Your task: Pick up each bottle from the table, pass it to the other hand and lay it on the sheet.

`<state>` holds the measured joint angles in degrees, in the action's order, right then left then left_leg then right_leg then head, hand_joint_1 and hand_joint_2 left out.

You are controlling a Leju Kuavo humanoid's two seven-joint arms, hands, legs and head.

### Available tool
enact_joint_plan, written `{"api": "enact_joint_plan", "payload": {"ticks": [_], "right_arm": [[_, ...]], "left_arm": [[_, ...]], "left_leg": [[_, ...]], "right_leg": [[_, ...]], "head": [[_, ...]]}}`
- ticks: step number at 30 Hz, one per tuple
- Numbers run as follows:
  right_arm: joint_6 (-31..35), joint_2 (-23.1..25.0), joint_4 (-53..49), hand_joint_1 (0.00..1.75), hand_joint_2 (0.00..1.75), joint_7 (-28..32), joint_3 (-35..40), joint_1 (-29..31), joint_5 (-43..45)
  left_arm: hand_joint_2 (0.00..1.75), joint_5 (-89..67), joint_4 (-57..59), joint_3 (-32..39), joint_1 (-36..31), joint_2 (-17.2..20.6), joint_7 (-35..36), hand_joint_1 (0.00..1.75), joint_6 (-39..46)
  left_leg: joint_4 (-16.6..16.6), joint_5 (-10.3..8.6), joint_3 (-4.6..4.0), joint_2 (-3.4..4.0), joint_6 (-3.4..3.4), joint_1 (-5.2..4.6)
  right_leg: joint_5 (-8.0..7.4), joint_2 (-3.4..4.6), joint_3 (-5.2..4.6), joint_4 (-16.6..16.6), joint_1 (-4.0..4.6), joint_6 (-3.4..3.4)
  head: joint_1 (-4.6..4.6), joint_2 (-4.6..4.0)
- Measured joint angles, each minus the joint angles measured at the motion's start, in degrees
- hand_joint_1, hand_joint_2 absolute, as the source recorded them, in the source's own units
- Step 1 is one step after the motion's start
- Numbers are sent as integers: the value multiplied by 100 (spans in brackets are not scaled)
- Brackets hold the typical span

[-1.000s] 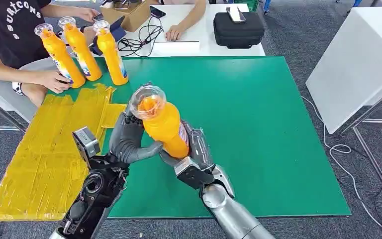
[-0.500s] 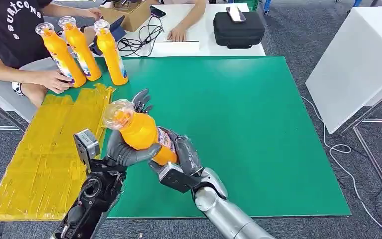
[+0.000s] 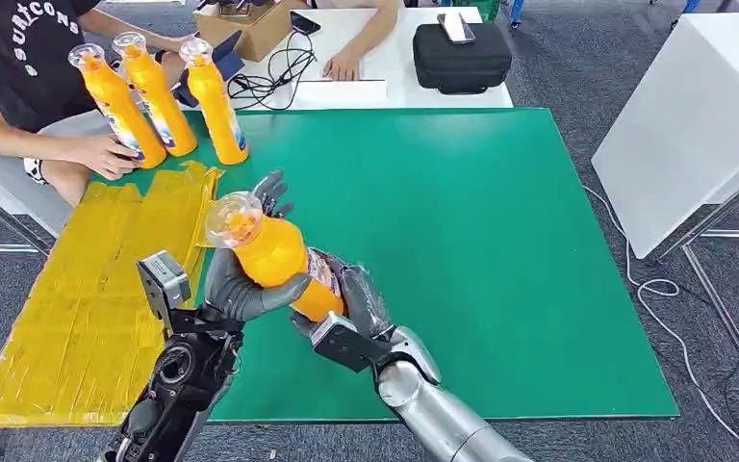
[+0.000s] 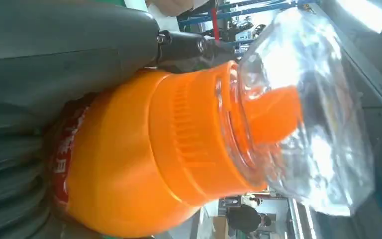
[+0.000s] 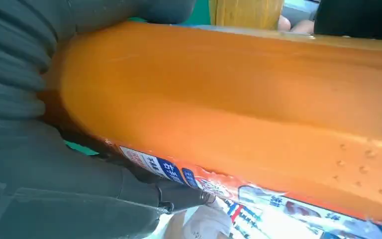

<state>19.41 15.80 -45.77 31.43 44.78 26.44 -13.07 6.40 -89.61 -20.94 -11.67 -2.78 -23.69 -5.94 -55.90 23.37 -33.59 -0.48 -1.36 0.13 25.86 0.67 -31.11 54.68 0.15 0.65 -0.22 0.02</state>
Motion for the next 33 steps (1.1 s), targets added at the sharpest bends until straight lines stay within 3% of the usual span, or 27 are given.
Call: {"api": "enact_joint_plan", "payload": {"ticks": [22,23,33], "right_arm": [[230,-77,-415,171,175,-7,-9,-83,39],[232,-94,-453,0,175,-11,-13,-83,37],[728,-511,-1776,0,175,-11,-363,-502,-102]], "left_arm": [[175,0,-173,76,62,-28,-52,175,15],[175,0,-173,76,49,-33,-52,175,13],[175,-679,-175,345,-80,-26,-85,175,773]], "left_leg": [[0,0,0,0,0,0],[0,0,0,0,0,0],[-1,0,0,-2,0,0]], "right_leg": [[0,0,-1,0,0,0],[0,0,-1,0,0,0],[0,0,-2,-1,-1,0]], "head": [[0,0],[0,0],[2,0]]}}
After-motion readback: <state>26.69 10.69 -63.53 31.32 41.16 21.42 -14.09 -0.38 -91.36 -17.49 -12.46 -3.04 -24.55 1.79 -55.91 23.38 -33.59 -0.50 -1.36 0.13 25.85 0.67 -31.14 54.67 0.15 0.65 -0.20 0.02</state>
